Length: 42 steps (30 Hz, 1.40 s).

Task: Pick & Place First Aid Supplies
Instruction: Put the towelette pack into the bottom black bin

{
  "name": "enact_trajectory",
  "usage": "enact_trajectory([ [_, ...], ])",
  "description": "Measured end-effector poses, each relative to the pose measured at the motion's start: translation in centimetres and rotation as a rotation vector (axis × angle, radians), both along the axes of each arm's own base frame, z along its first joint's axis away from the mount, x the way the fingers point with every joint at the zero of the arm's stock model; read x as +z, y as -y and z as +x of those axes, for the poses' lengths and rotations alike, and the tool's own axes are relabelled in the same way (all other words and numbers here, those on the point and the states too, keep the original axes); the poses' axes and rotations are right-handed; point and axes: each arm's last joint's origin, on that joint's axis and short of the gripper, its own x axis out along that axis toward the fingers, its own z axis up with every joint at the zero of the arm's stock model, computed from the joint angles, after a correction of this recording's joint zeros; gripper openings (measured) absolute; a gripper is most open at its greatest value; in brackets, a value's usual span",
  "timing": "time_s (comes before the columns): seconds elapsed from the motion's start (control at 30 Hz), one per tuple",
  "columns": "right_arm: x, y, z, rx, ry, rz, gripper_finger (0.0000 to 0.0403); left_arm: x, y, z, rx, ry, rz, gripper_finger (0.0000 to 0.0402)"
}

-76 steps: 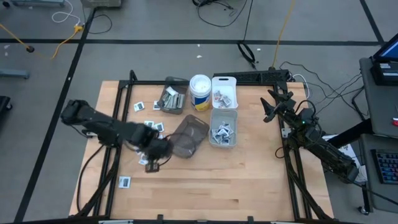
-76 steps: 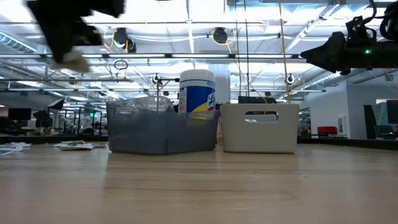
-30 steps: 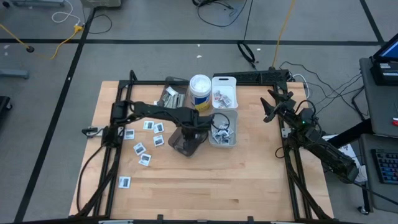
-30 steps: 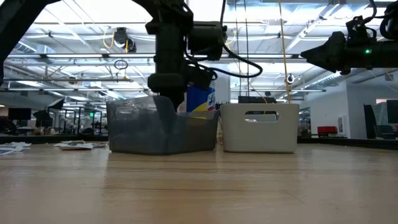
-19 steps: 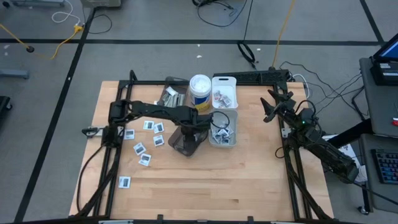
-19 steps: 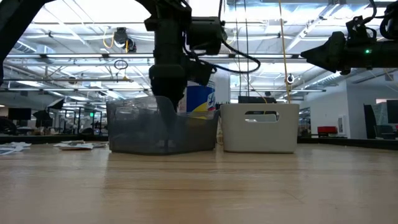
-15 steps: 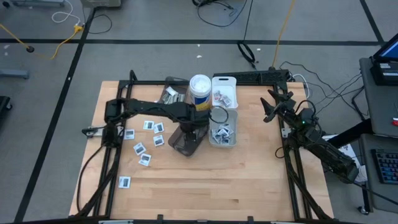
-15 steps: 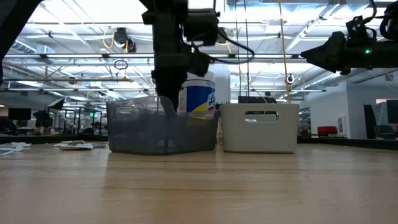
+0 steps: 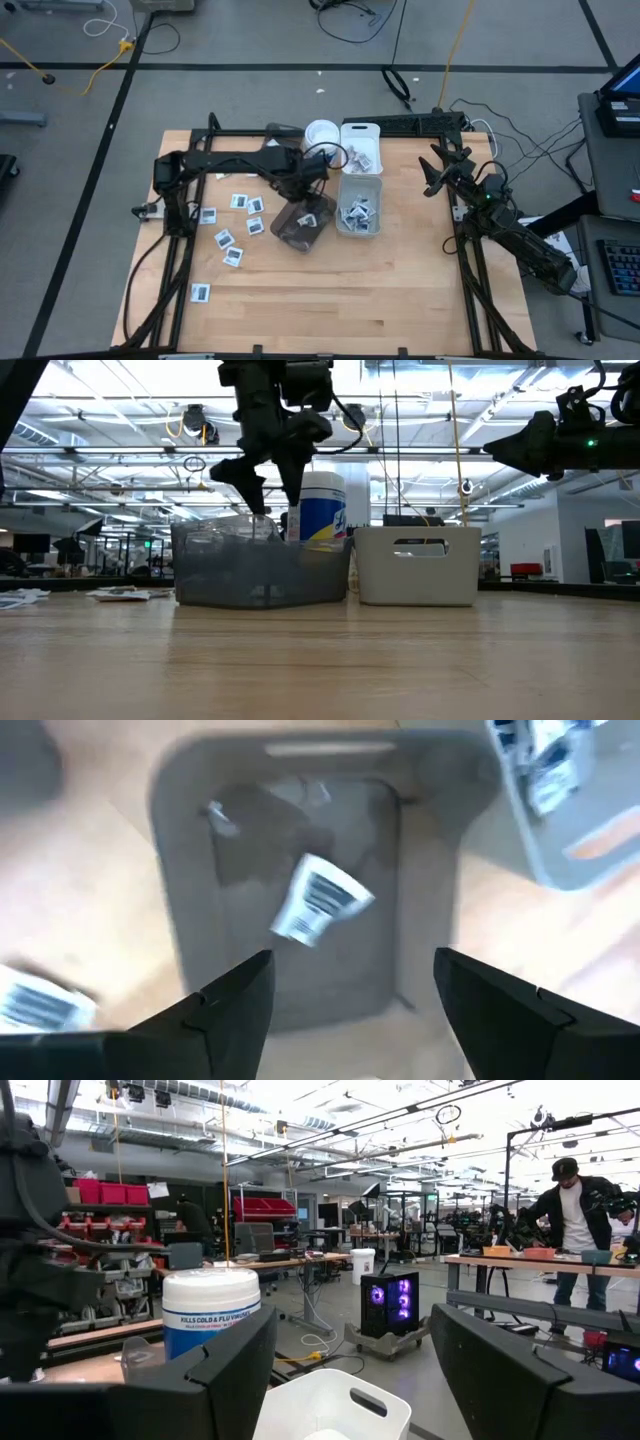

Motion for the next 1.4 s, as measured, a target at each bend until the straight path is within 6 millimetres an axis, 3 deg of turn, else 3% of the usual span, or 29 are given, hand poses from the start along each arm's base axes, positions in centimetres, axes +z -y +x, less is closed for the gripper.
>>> enact_trajectory([
  [0.1,0.0,0.0,0.0,0.0,0.0,0.0,0.0263,0.7,0.9,-0.9,0.041,0.002,-0.055,0.028],
  [0.33,0.0,0.0,0.0,0.0,-0.001,0.0,0.0263,0.7,5.6,-5.3,-0.011,-0.042,-0.021,0.028],
  [0.8,0.0,0.0,0.0,0.0,-0.001,0.0,0.0263,-1.6,14.1,-13.6,-0.35,-0.133,-0.076,0.028],
  [1.07,0.0,0.0,0.0,0.0,-0.001,0.001,0.0263,-3.3,16.9,-18.2,-0.497,-0.229,-0.157,0.028],
  [1.4,0.0,0.0,0.0,0.0,0.0,0.0,0.0263,-4.6,18.6,-22.4,-0.609,-0.308,-0.189,0.028],
])
